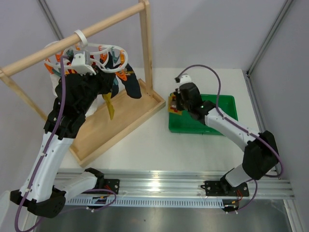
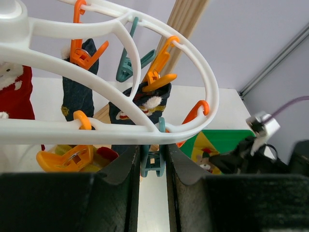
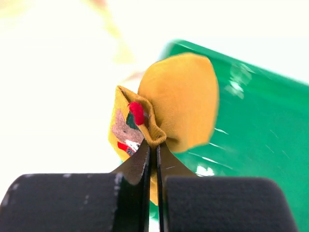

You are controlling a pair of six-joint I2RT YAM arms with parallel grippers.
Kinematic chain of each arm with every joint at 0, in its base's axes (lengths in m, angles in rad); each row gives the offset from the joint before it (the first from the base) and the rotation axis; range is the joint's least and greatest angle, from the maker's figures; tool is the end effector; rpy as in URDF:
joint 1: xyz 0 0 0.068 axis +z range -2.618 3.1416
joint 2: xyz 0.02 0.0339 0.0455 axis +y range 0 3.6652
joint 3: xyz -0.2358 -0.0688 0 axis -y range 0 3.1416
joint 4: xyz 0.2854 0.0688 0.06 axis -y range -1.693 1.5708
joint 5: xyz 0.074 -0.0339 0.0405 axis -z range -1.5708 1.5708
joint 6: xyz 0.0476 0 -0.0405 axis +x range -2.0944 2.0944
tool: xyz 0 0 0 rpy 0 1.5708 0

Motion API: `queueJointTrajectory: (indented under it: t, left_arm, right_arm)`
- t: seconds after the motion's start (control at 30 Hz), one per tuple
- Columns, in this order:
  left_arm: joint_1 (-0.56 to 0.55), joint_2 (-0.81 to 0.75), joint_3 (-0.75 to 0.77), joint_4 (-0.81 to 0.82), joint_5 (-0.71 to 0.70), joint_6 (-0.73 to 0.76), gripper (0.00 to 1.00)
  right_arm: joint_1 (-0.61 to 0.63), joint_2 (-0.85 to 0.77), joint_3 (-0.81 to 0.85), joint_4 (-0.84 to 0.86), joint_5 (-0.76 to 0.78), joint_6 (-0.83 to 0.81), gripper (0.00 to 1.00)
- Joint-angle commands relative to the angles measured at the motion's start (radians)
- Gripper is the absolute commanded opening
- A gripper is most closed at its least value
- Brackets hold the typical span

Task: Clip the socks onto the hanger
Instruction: Pick up the sock from the bin, then place the sock at the center of the board.

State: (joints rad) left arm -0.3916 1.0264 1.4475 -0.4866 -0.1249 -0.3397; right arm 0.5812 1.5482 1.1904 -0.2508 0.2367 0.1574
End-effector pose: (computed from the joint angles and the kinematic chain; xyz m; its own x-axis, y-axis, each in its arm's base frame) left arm 0.2378 -0.0918 0.4787 -0.1449 -0.2978 -0.9435 0.2286 0.9177 -0.3248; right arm 0.3419 0.2112 0.2367 -0.5304 -0.1661 -0.8313 -0.2934 0.9560 -0.0038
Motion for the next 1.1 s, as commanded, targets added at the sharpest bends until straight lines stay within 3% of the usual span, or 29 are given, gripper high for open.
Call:
queueJointTrajectory:
  t: [0.0, 0.13, 0.37, 0.53, 0.57, 0.67, 0.7, 0.8, 0.87, 0.93, 1.07]
  left_arm:
    - [0.000, -0.009, -0.004, 0.017, 0.001, -0.010, 0.01]
    - [0.000, -0.011, -0.002, 0.017, 0.002, -0.010, 0.01]
    - [0.000, -0.012, -0.001, 0.017, 0.010, -0.015, 0.01]
    - [0.000, -0.015, -0.004, 0.017, 0.007, -0.013, 0.01]
    - [0.000, -0.015, -0.004, 0.019, 0.007, -0.015, 0.01]
    - [0.000, -0.014, -0.003, 0.019, 0.007, -0.015, 0.01]
    - [0.000, -0.012, -0.002, 0.019, 0.008, -0.015, 0.01]
    - [0.000, -0.014, -0.004, 0.014, 0.004, -0.012, 0.01]
    - [0.000, -0.015, -0.004, 0.017, 0.001, -0.012, 0.01]
    - [0.000, -0.017, -0.003, 0.016, -0.001, -0.012, 0.01]
    - [0.000, -0.020, -0.007, 0.017, -0.008, -0.013, 0.01]
  right_arm:
    - [0.118, -0.085, 0.043, -0.053, -0.046, -0.097, 0.00]
    - [0.241, -0.086, 0.043, -0.140, -0.337, -0.137, 0.00]
    - [0.344, 0.001, 0.031, -0.358, -0.589, -0.289, 0.06]
    - [0.370, 0.139, 0.043, -0.400, -0.622, -0.410, 0.09]
    - [0.368, 0.192, 0.073, -0.410, -0.608, -0.417, 0.10]
    - [0.338, 0.260, 0.109, -0.391, -0.545, -0.386, 0.28]
    - [0.332, 0.263, 0.127, -0.383, -0.454, -0.337, 0.43]
    - [0.322, 0.202, 0.109, -0.323, -0.239, -0.199, 0.65]
    - [0.351, 0.147, 0.080, -0.276, -0.050, -0.135, 0.74]
    - [0.415, 0.058, 0.016, -0.234, 0.092, -0.072, 0.75]
    - [0.523, 0.001, -0.035, -0.243, 0.138, -0.003, 0.72]
